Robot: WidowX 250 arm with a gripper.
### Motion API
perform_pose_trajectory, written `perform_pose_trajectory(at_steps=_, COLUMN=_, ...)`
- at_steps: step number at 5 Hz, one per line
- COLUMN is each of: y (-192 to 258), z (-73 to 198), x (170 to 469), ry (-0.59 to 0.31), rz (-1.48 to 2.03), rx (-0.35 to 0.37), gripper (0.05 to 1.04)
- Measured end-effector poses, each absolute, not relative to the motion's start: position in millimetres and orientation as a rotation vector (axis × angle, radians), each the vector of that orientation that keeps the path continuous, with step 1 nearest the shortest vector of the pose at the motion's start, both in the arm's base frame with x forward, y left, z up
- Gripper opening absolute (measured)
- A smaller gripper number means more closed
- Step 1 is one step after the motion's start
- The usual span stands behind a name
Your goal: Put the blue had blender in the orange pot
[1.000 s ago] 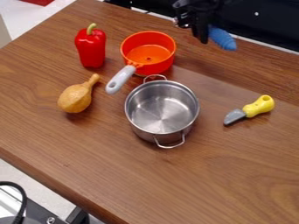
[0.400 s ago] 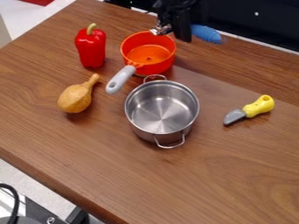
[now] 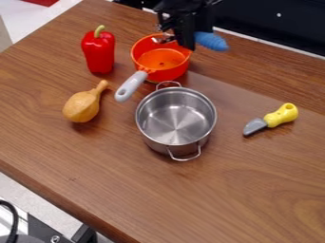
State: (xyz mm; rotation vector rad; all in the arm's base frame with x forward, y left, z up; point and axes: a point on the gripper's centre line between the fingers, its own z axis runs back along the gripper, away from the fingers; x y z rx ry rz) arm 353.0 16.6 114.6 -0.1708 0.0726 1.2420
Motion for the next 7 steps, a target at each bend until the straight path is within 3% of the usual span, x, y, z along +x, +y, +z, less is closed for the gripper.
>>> perform_pose_trajectory(at_steps=5, y=20.3, z=86.8, x=350.3, ry=0.115, rz=1.215, rx=-0.162, gripper=0.368)
perform_pose_trajectory(at_steps=6, y=21.6, z=81.7, x=349.4, ry=0.126, rz=1.217, rx=-0.147, gripper=0.412)
perform_pose_trajectory(at_steps=7, y=19.9, z=85.6, x=352.7, ry=0.137, rz=1.211, rx=-0.157, gripper=0.69)
